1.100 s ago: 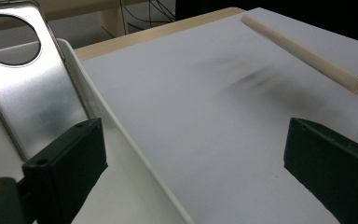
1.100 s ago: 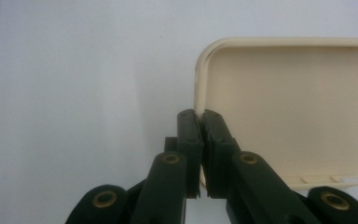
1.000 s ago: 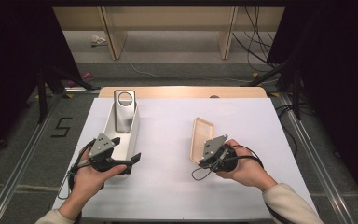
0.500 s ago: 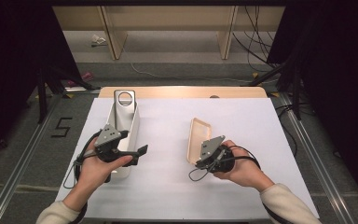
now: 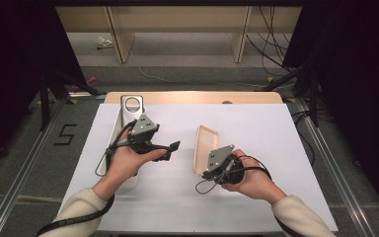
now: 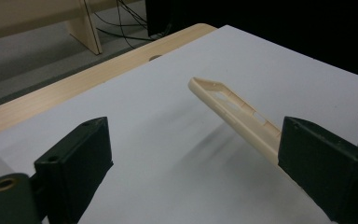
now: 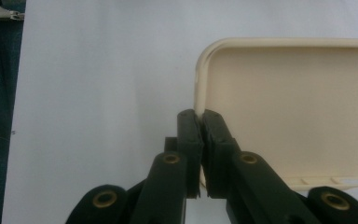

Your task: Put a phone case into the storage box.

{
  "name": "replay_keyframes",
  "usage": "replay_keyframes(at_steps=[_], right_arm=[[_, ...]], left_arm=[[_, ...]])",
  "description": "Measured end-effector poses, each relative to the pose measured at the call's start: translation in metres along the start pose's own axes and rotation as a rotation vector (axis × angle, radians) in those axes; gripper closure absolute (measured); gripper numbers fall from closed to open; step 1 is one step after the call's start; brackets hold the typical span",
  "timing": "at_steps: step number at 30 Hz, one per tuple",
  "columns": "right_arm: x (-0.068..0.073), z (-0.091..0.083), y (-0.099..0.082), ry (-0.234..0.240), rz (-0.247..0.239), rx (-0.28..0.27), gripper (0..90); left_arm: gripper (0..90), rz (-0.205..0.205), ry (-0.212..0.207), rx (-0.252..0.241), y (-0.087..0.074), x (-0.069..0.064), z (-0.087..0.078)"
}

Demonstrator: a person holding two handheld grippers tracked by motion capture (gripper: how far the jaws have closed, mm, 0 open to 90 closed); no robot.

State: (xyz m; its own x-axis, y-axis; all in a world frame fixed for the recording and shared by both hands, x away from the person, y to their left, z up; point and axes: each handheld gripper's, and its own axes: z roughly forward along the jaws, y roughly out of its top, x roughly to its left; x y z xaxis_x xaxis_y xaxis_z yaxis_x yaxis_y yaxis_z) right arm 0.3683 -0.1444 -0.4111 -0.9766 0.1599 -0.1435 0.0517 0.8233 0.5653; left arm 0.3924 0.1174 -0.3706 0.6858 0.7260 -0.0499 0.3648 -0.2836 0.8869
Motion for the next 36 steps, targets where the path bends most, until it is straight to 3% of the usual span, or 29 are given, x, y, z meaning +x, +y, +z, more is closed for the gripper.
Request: replay_keyframes(at_steps=[17,36], right_arm=[[0.002,0.000,0.004,-0.001,-0.003,-0.010,87.3],[0.001,-0.001,0.007,-0.017,-0.011,-0.020,87.4]], left_arm=[[14.6,-0.006,-0.033,0.051,0.019,-0.007,0.045],[14.9,-0.009,-0.035,0.092,0.024,-0.008,0.067]])
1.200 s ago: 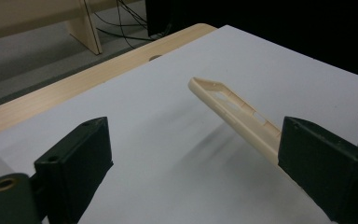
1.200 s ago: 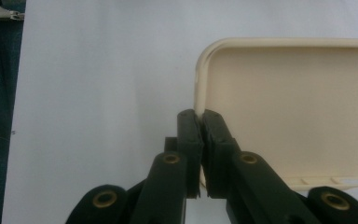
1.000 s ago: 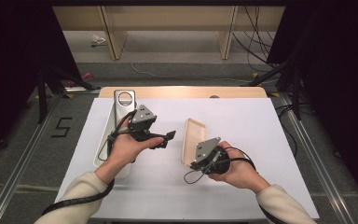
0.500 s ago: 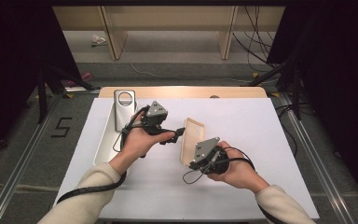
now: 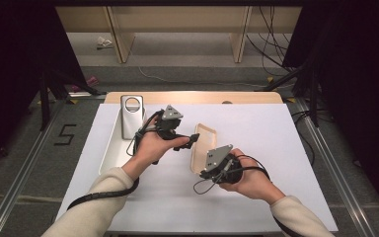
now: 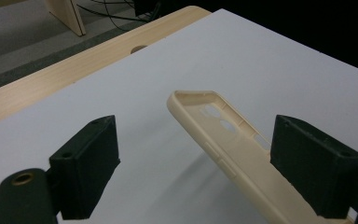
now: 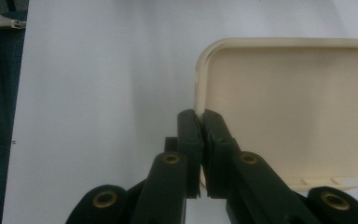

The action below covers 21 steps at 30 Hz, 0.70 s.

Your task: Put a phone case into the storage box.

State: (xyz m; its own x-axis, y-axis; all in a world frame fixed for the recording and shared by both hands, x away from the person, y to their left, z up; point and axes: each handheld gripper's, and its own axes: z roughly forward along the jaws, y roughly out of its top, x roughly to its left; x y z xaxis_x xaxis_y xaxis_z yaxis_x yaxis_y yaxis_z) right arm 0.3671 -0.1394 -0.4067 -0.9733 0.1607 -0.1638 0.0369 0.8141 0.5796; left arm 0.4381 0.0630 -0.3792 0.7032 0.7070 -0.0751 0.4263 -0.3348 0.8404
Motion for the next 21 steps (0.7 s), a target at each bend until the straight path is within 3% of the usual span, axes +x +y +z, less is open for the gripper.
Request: replay_keyframes(at_steps=[21], right_arm=[[-0.001,-0.002,0.003,-0.001,0.003,-0.004,87.4]], left_arm=[[17.1,-0.015,0.004,0.044,0.017,0.003,0.026]])
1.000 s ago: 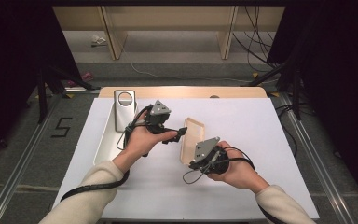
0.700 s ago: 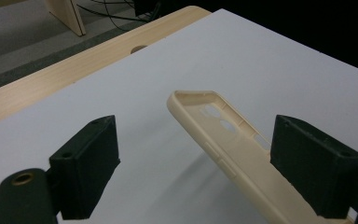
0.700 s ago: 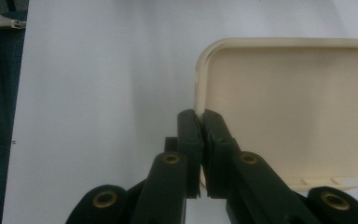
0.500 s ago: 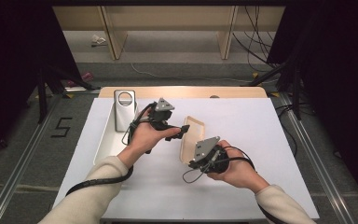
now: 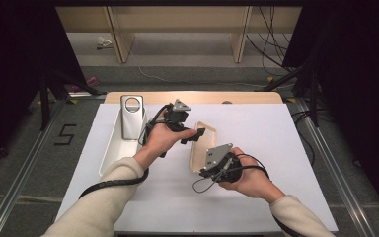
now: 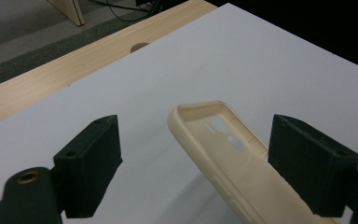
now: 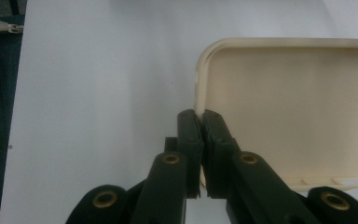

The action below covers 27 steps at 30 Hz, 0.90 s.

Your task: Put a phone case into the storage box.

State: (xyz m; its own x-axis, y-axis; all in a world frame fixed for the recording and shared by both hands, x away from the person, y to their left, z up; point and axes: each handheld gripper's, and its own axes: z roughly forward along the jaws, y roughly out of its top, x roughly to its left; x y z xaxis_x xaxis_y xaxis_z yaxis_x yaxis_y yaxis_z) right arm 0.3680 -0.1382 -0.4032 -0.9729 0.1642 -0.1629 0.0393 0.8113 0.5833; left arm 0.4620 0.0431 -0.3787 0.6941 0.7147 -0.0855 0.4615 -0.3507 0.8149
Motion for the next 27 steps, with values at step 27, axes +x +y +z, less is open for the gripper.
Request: replay_keyframes(at_steps=[27], right_arm=[[-0.001,0.001,0.001,-0.018,-0.007,0.008,87.4]], left_arm=[[35.9,-0.089,0.015,0.064,0.010,0.011,0.017]])
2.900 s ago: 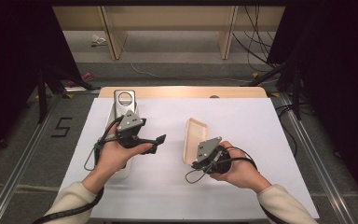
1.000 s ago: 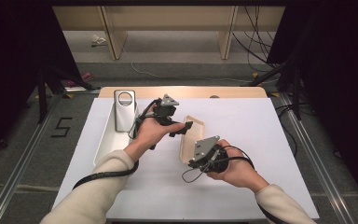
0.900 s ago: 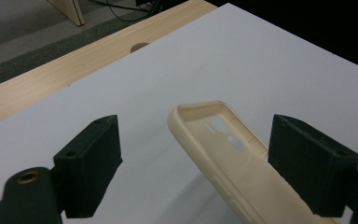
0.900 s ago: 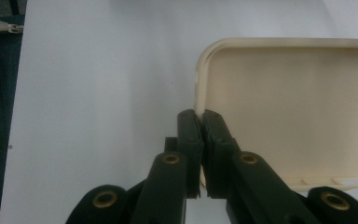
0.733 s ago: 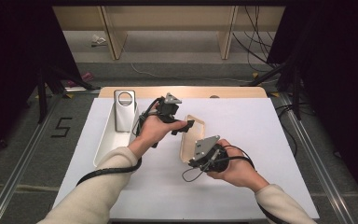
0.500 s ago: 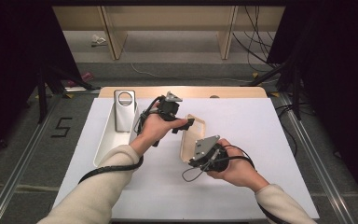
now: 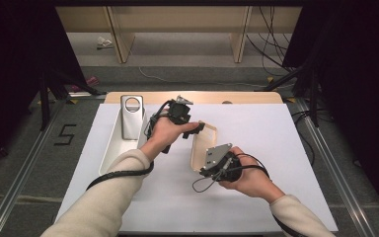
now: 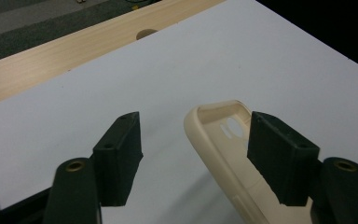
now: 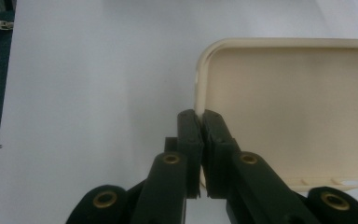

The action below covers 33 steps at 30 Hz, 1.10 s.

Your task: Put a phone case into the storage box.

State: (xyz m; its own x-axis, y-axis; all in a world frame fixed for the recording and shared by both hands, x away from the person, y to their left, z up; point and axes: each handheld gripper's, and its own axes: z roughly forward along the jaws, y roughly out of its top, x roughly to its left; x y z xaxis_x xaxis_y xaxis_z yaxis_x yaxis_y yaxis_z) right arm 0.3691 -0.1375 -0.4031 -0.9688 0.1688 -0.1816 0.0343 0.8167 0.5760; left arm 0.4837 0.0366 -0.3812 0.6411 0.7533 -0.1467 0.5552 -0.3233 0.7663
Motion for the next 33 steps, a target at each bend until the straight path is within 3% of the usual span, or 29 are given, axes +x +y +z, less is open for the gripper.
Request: replay_keyframes(at_steps=[13,20,33], right_arm=[[-0.0006,-0.0001,0.0006,-0.010,-0.014,0.000,87.4],[-0.0003,-0.0008,0.0011,-0.009,-0.014,0.001,87.4],[0.0001,0.0027,-0.0002,-0.001,-0.015,0.015,87.4]], left_arm=[[56.2,-0.026,-0.028,0.050,0.0009,-0.0029,0.0042],[60.7,-0.066,-0.029,0.077,0.0008,-0.0032,0.0061],[69.5,-0.086,-0.022,0.087,0.0010,-0.0037,0.0076]])
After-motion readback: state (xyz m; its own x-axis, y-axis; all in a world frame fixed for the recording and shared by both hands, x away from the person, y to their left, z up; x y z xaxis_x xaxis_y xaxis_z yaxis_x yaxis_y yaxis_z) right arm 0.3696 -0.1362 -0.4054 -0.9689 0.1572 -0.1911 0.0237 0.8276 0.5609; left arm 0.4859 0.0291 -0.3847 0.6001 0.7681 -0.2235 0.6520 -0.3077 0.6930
